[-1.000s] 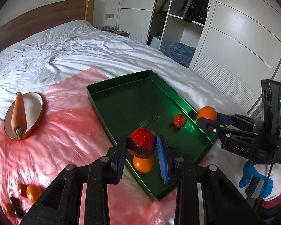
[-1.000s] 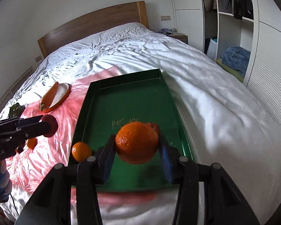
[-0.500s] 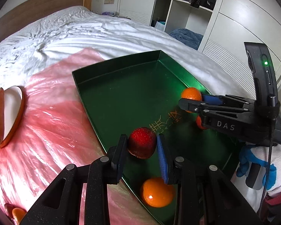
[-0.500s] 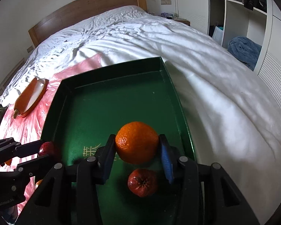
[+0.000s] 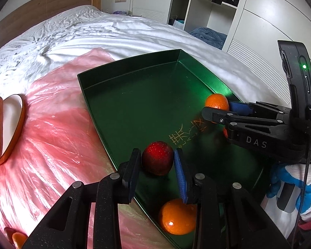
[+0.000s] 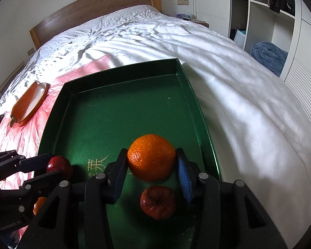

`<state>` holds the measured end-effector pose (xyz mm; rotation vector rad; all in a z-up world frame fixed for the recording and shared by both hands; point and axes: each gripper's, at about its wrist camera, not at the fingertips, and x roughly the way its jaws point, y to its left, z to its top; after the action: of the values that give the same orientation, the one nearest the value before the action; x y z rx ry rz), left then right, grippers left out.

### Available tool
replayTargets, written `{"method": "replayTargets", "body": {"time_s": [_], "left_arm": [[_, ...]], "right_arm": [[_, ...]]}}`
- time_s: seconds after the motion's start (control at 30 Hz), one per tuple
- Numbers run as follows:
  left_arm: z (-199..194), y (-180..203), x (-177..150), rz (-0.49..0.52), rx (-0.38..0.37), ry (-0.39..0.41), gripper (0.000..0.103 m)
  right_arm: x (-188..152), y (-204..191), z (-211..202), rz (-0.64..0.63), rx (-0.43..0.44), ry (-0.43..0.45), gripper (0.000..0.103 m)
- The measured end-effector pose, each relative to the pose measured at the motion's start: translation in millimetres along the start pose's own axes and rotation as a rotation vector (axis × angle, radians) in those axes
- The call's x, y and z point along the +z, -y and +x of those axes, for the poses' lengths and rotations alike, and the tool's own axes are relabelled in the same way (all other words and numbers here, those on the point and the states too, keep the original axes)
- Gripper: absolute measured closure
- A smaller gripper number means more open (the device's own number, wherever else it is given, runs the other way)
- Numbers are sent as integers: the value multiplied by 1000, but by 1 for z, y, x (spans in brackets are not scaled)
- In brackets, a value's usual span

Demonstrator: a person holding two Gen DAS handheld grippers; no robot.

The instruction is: Organize fruits

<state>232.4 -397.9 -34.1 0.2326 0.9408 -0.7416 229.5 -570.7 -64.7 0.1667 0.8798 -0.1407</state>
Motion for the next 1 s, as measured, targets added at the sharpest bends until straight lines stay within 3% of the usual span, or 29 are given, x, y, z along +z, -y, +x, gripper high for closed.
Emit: {"method": "replayTargets", "body": {"time_s": [0.07, 0.13, 0.7, 1.0], "left_arm": [[-3, 0, 2, -7, -7, 1, 61], [-7, -1, 3, -9, -4, 16, 56], [-80, -13, -9, -53, 51, 102, 55], [-125, 0, -44, -78, 85, 104, 55]], "right_arm": [[2, -2, -2, -9, -8, 8, 0], [3, -2, -4, -12, -9, 9, 0], [-1, -24, -71, -6, -60, 57, 0], [-43, -41, -128, 0, -89, 76, 0]]}}
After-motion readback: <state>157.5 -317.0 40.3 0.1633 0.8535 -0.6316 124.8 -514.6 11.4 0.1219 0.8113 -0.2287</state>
